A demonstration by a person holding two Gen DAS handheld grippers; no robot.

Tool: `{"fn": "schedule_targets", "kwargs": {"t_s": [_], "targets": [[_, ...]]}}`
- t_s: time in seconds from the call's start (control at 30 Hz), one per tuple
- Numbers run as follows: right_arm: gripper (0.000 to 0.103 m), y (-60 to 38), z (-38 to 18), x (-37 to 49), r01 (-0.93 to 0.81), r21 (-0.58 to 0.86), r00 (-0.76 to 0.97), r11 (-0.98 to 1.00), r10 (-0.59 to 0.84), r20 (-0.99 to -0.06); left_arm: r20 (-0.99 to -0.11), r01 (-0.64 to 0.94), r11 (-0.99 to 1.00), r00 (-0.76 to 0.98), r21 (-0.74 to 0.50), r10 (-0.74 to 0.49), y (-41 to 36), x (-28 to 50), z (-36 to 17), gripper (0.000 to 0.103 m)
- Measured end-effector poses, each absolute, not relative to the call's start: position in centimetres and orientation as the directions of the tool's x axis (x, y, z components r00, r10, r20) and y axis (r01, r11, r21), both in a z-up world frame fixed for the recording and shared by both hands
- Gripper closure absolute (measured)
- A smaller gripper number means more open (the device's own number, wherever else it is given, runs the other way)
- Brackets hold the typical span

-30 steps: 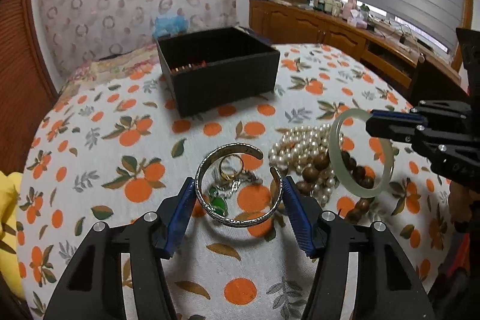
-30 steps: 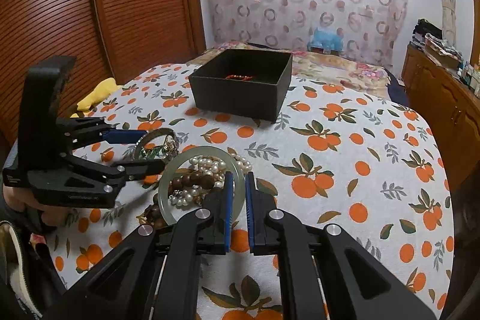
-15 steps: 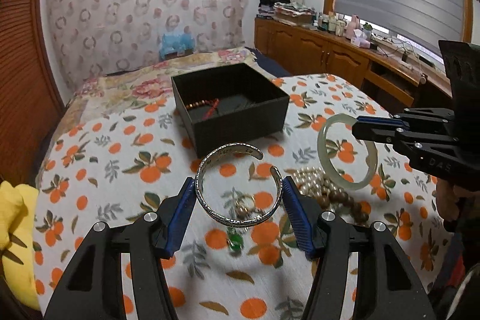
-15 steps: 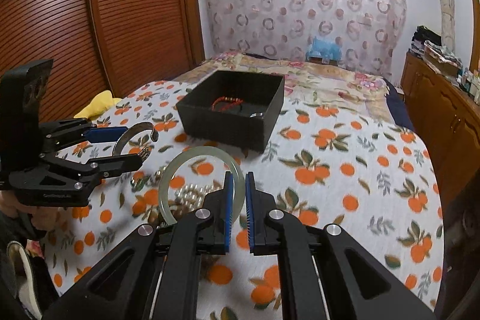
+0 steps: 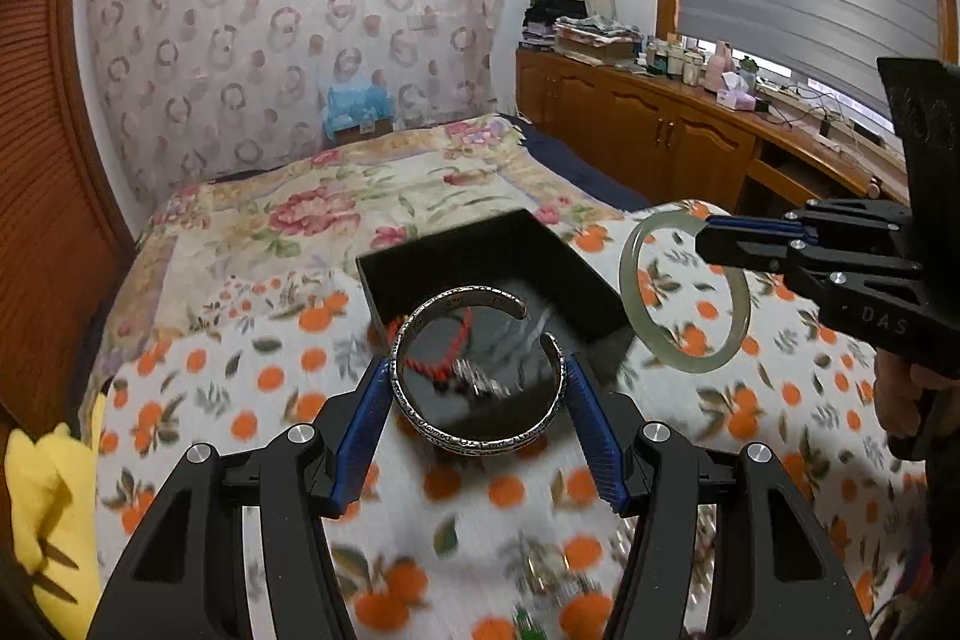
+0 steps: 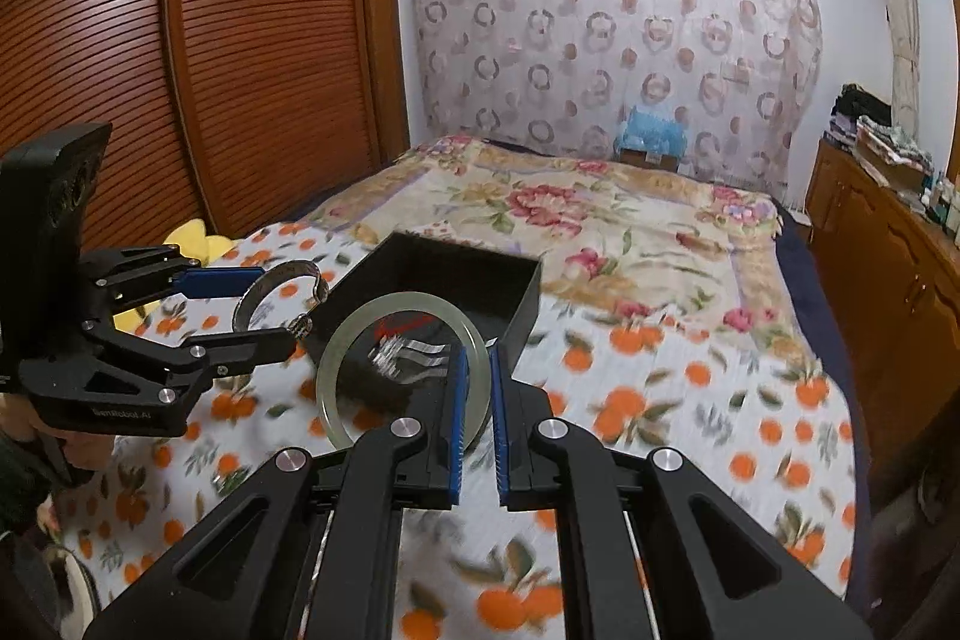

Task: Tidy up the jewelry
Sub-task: 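Lower the silver bangle into the box with the left tool while the right tool drops the jade bangle in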

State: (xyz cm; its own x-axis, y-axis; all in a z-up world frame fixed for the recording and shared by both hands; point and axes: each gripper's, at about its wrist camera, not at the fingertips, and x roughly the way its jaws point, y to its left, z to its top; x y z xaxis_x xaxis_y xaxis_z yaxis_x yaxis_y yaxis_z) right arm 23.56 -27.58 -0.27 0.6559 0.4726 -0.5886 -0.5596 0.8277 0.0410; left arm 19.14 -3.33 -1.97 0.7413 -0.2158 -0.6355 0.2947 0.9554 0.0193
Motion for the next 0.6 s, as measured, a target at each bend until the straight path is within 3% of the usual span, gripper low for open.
{"fn": "schedule_targets", "kwargs": {"t_s": [0.6], "targets": [[0.094,-26.2,-0.8,28.8,-0.568,0.04,0.638,0.822,0.471,-0.61,-0.648,0.306,0.951,0.718,-0.036,-0.255,-3.6,23.4,-4.2,0.047]]}}
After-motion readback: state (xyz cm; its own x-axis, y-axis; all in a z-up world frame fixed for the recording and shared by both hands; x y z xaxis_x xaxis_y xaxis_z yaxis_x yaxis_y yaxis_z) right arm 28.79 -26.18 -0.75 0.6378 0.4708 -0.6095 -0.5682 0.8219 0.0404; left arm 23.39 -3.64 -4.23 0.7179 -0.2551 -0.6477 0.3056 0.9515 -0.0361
